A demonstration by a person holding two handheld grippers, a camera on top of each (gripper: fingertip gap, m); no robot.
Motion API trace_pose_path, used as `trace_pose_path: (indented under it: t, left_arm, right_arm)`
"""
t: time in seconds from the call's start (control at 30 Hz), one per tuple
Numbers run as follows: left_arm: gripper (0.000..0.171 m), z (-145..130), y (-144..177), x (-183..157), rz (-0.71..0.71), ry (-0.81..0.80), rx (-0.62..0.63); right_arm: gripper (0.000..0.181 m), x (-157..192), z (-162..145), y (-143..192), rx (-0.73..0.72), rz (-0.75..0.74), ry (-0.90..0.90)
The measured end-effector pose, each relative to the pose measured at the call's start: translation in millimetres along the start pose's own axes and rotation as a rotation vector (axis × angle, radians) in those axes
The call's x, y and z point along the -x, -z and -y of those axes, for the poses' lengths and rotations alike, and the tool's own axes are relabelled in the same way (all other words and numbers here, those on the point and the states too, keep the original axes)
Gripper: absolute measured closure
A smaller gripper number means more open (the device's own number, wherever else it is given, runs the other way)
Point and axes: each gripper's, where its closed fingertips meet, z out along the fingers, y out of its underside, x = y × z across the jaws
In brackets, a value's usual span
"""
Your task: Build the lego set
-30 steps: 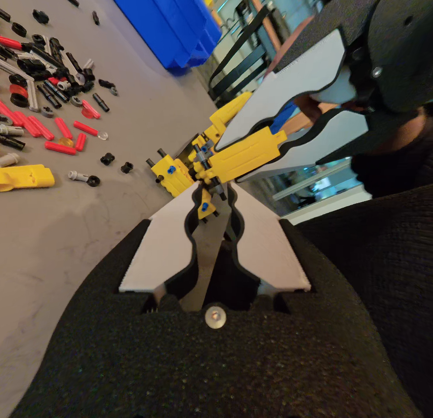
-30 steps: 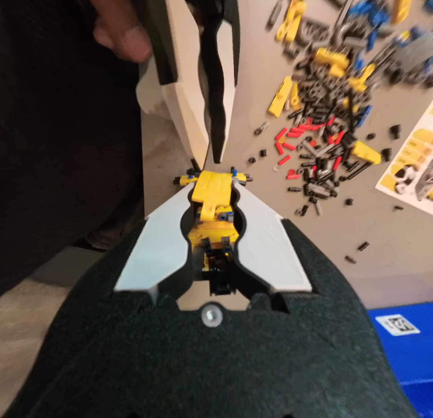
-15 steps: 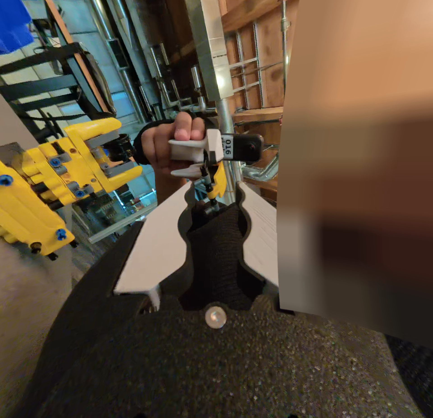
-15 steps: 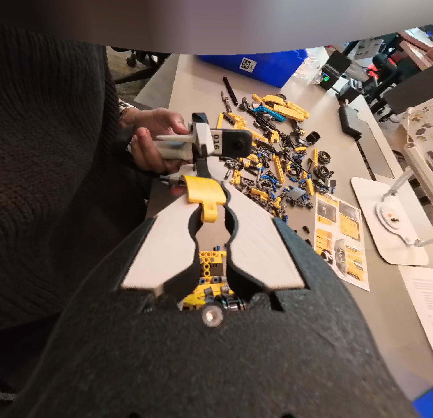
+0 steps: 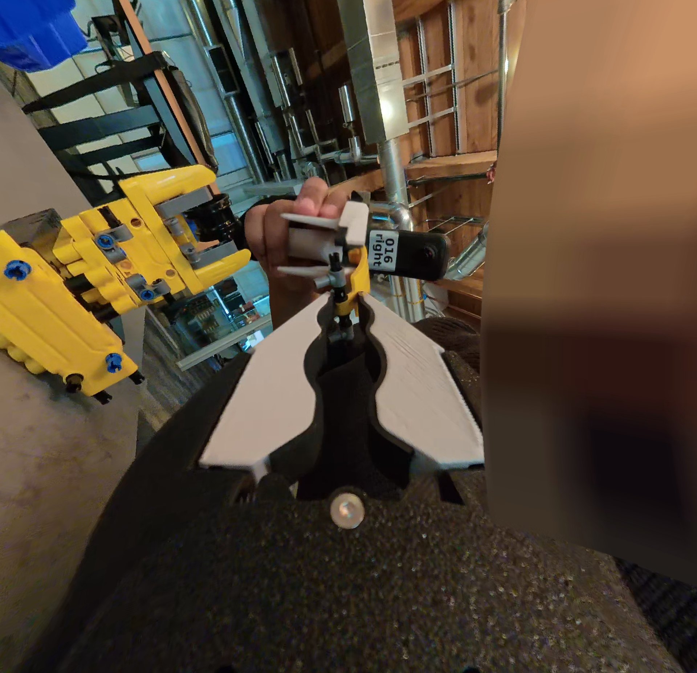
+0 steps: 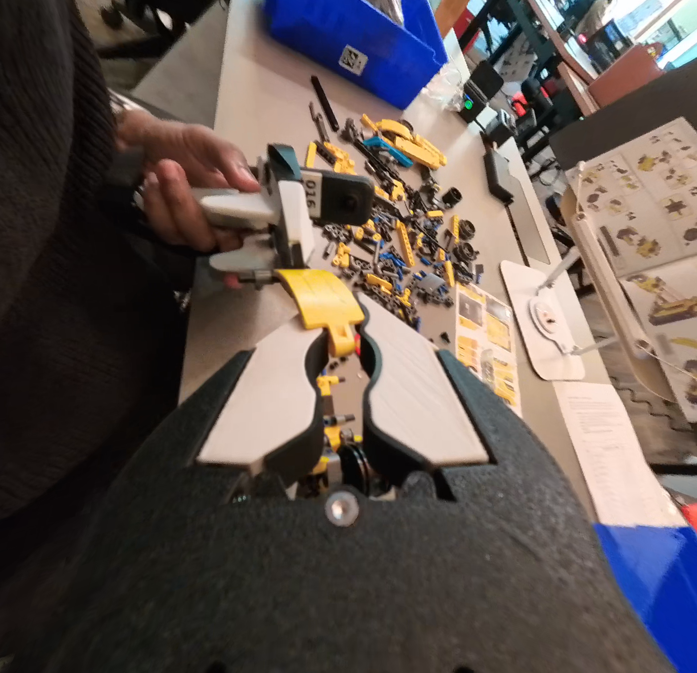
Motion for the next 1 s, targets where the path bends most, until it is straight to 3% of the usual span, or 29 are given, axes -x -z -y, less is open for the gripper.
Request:
trace_pose_path:
  t: [0.17,0.33,0.47,0.57,0.67,0.77,0.8,0.87,1.0]
  left_arm:
    - [0.162,-4.1,-1.6,5.7,0.063,-0.016,0.028]
    - [0.160,-1.8,1.6,22.3,0.226,-0.115,0.021]
    - [0.171,6.8,13.3,33.7,0.362,-0.234,-0.006]
    - [0.171,9.5,13.7,18.9,0.254,-0.175,-0.031]
    - [0.168,9.8,15.7,20.2,0.236,-0.168,-0.047]
    - [0.140,2.4,10.8,14.7,0.177,-0.143,-0.016]
    - [0.139,-1.0,8.4,14.0,0.166,-0.136,0.002]
    - [0.141,-4.6,5.1,15.3,0.171,-0.135,0.017]
    - [0.165,-1.4,5.0,5.2,0.096,-0.119,-0.012]
  right_arm:
    - [0.177,-4.7,-11.7,5.0,0.111,-0.056,0.081]
    - [0.178,-7.7,-25.1,5.9,0.262,-0.104,0.185]
    - [0.178,-12.5,-32.2,7.7,0.318,-0.143,0.222]
    - [0.178,-9.1,-26.9,6.4,0.272,-0.132,0.186]
    - [0.177,-13.2,-22.9,6.6,0.248,-0.154,0.178]
    - [0.177,-12.7,-16.7,5.9,0.203,-0.148,0.144]
    - [0.177,-12.9,-14.5,5.7,0.188,-0.150,0.135]
    - [0.176,-13.3,-11.5,5.1,0.169,-0.153,0.124]
    - [0.176,-11.8,-10.6,4.2,0.138,-0.140,0.081]
